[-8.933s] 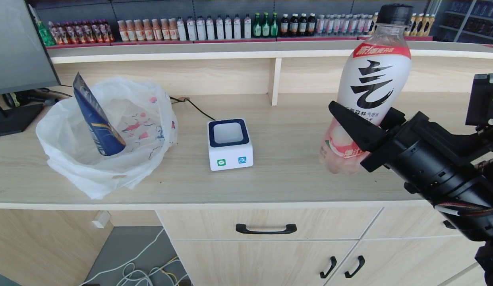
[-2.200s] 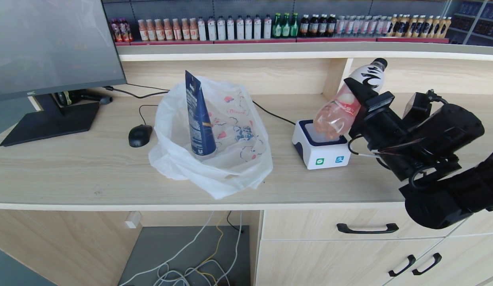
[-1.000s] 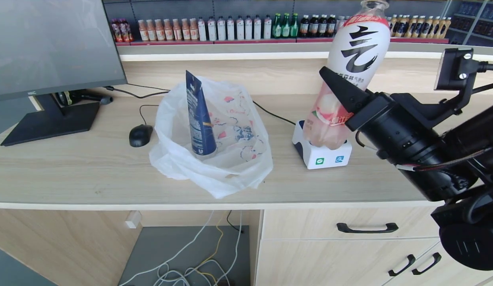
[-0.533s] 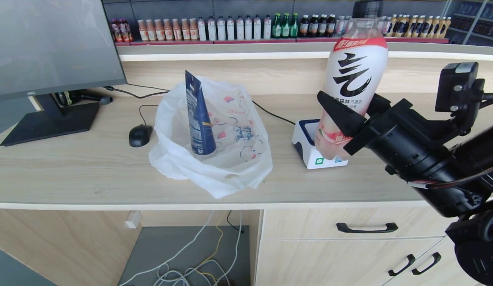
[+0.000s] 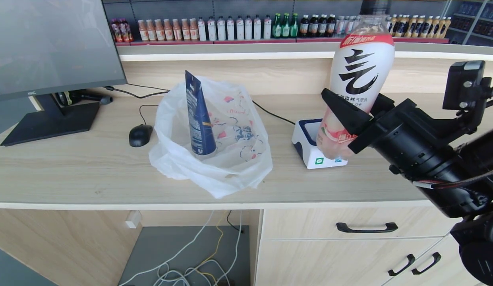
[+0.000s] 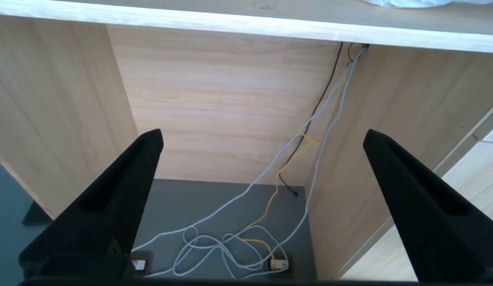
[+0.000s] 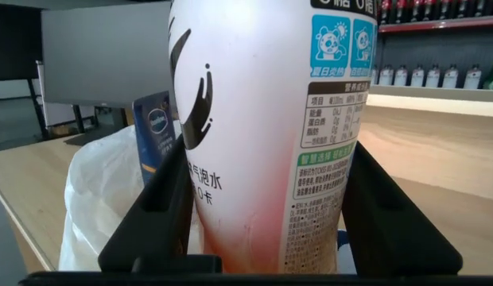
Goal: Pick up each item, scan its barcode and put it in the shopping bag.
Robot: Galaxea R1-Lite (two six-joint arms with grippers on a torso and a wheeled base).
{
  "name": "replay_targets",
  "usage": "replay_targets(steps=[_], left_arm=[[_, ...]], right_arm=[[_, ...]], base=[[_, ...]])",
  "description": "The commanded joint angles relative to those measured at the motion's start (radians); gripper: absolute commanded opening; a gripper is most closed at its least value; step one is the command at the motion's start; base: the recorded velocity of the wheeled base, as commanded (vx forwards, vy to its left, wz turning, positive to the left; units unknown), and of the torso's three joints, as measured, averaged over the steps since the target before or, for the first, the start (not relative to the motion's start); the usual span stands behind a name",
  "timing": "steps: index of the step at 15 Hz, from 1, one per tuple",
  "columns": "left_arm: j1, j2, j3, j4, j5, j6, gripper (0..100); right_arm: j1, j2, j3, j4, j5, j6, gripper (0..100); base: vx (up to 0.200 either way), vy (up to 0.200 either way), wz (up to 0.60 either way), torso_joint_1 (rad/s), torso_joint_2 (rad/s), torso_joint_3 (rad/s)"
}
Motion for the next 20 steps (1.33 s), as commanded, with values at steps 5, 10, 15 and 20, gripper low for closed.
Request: replay_targets(steps=[5, 10, 15, 20], left_arm=[[0.000, 0.000, 0.000, 0.000, 0.000, -0.004, 100], [0.002, 0.000, 0.000, 0.000, 0.000, -0.007, 100], [0.000, 0.000, 0.000, 0.000, 0.000, -0.004, 100], [0.000, 0.000, 0.000, 0.000, 0.000, -0.004, 100]], right_arm=[[-0.007, -0.060, 0.084, -0.001, 0.001, -0.004, 0], [-0.007, -0.086, 0.094, -0.001, 0.001, -0.008, 0], [-0.033, -0.132, 0.144, -0.001, 0.001, -0.008, 0], [-0.063, -0.113, 0.142, -0.001, 0.001, -0.006, 0]], base=[[0.000, 0.200, 0.00, -0.001, 0.00, 0.005], [0.000, 0.200, 0.00, 0.003, 0.00, 0.003], [0.000, 0.160, 0.00, 0.000, 0.00, 0.001], [0.000, 0.000, 0.00, 0.000, 0.00, 0.000]])
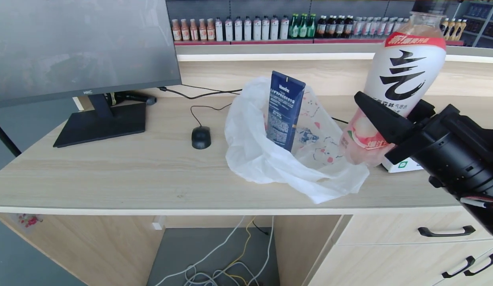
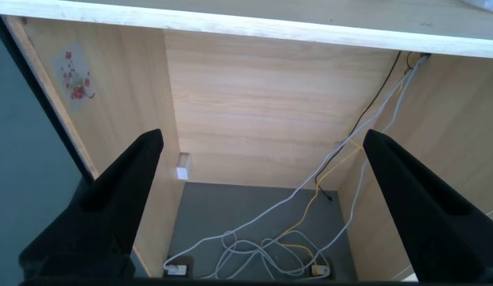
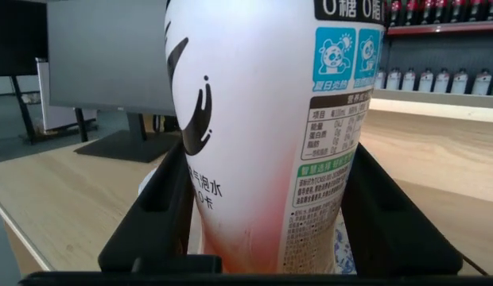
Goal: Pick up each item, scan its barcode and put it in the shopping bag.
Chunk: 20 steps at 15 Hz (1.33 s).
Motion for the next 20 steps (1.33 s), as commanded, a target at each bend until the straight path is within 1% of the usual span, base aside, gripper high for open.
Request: replay_targets(steps=[1, 3, 7, 10, 13, 15, 17, 20], left_arm=[[0.000, 0.000, 0.000, 0.000, 0.000, 0.000, 100], [0.000, 0.000, 0.000, 0.000, 0.000, 0.000, 100], [0.002, 0.000, 0.000, 0.000, 0.000, 0.000, 100], [0.000, 0.000, 0.000, 0.000, 0.000, 0.000, 100], [0.000, 0.000, 0.000, 0.000, 0.000, 0.000, 100], [0.002, 0.000, 0.000, 0.000, 0.000, 0.000, 100], [0.000, 0.000, 0.000, 0.000, 0.000, 0.000, 100], [0.000, 0.000, 0.000, 0.000, 0.000, 0.000, 100]], right_arm=[[-0.012, 0.012, 0.009, 0.002, 0.000, -0.001, 0], [-0.019, 0.018, -0.001, 0.002, 0.000, -0.001, 0], [-0.038, 0.102, -0.051, 0.002, 0.000, -0.001, 0], [-0.085, 0.151, -0.105, 0.002, 0.000, -0.015, 0], [-0.095, 0.196, -0.151, 0.002, 0.000, -0.041, 0], [-0.125, 0.230, -0.199, 0.002, 0.001, -0.090, 0], [-0.130, 0.271, -0.269, 0.002, 0.001, -0.092, 0], [-0.142, 0.326, -0.281, 0.002, 0.000, -0.062, 0]], base=[[0.000, 0.000, 0.00, 0.000, 0.00, 0.000], [0.000, 0.000, 0.00, 0.000, 0.00, 0.000], [0.000, 0.000, 0.00, 0.000, 0.00, 0.000], [0.000, 0.000, 0.00, 0.000, 0.00, 0.000], [0.000, 0.000, 0.00, 0.000, 0.00, 0.000], [0.000, 0.000, 0.00, 0.000, 0.00, 0.000], [0.000, 0.000, 0.00, 0.000, 0.00, 0.000], [0.000, 0.000, 0.00, 0.000, 0.00, 0.000]])
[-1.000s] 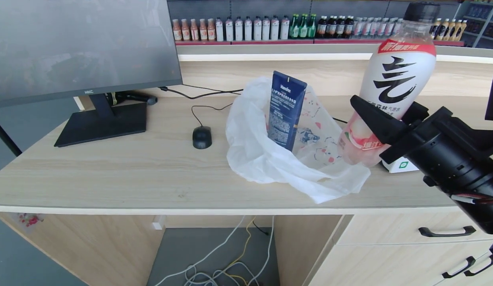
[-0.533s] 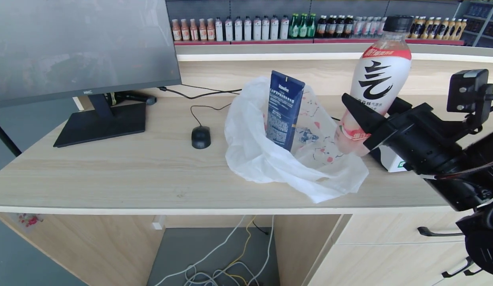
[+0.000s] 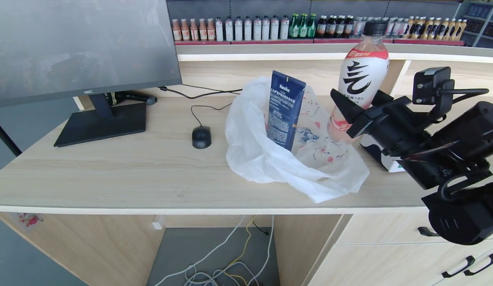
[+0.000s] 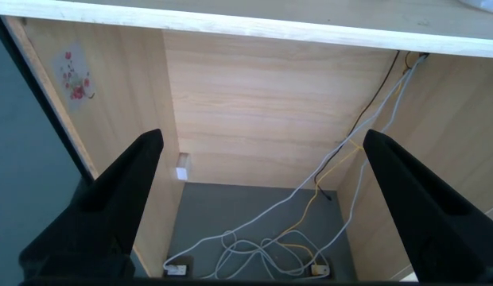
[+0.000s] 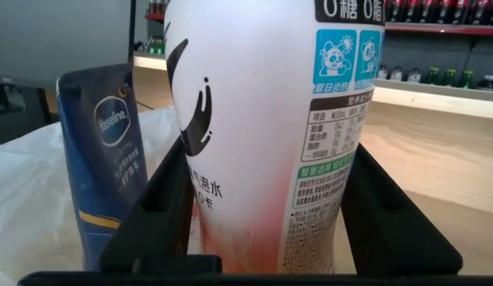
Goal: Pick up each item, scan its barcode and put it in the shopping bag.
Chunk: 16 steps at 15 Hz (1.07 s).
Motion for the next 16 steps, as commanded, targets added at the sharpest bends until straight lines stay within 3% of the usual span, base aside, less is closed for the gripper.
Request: replay_targets(steps=[1, 8, 16], left_arm=[[0.000, 0.000, 0.000, 0.000, 0.000, 0.000, 100], [0.000, 0.000, 0.000, 0.000, 0.000, 0.000, 100], [0.000, 0.000, 0.000, 0.000, 0.000, 0.000, 100]], right_arm=[[-0.002, 0.060, -0.043, -0.002, 0.000, 0.013, 0], [0.015, 0.164, -0.198, -0.002, -0.004, 0.018, 0], [0.055, 0.217, -0.226, -0.002, -0.002, 0.018, 0]], base=[[0.000, 0.000, 0.00, 0.000, 0.00, 0.000], [0.000, 0.000, 0.00, 0.000, 0.00, 0.000], [0.000, 0.000, 0.00, 0.000, 0.00, 0.000]])
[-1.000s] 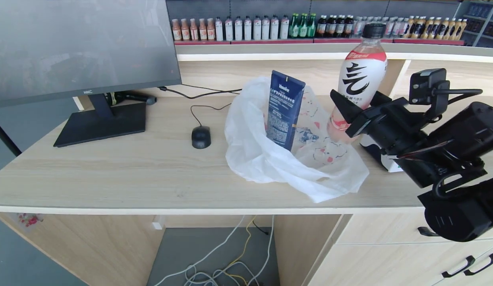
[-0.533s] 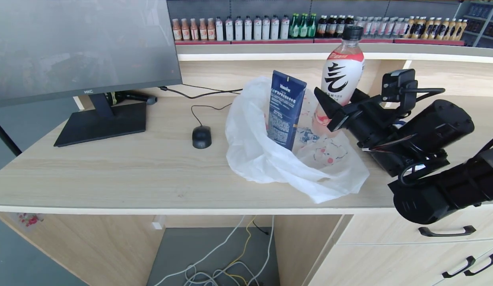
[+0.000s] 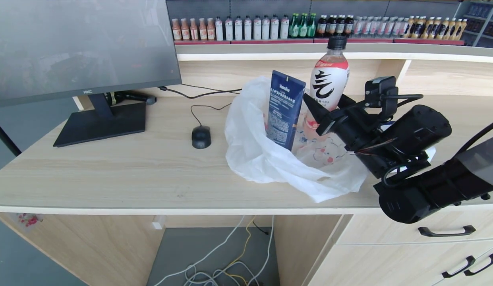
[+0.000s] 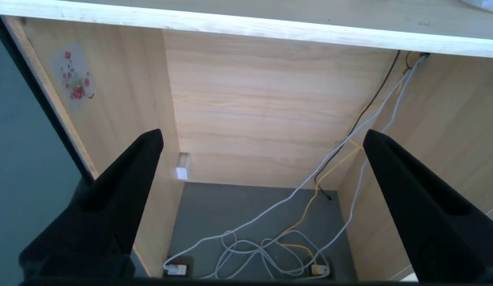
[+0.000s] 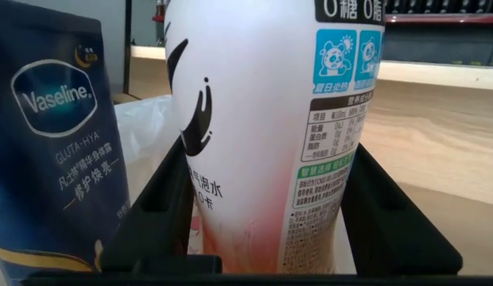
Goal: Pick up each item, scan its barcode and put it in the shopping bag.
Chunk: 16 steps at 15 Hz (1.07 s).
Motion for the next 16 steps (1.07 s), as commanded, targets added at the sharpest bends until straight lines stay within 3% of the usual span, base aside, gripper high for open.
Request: replay_targets(steps=[1, 16], left_arm=[[0.000, 0.000, 0.000, 0.000, 0.000, 0.000, 100], [0.000, 0.000, 0.000, 0.000, 0.000, 0.000, 100]], right_arm=[[0.025, 0.012, -0.010, -0.001, 0.001, 0.000, 0], [0.016, 0.049, 0.066, -0.001, 0.001, 0.001, 0]], base=[[0.000, 0.000, 0.00, 0.000, 0.00, 0.000], [0.000, 0.000, 0.00, 0.000, 0.00, 0.000]])
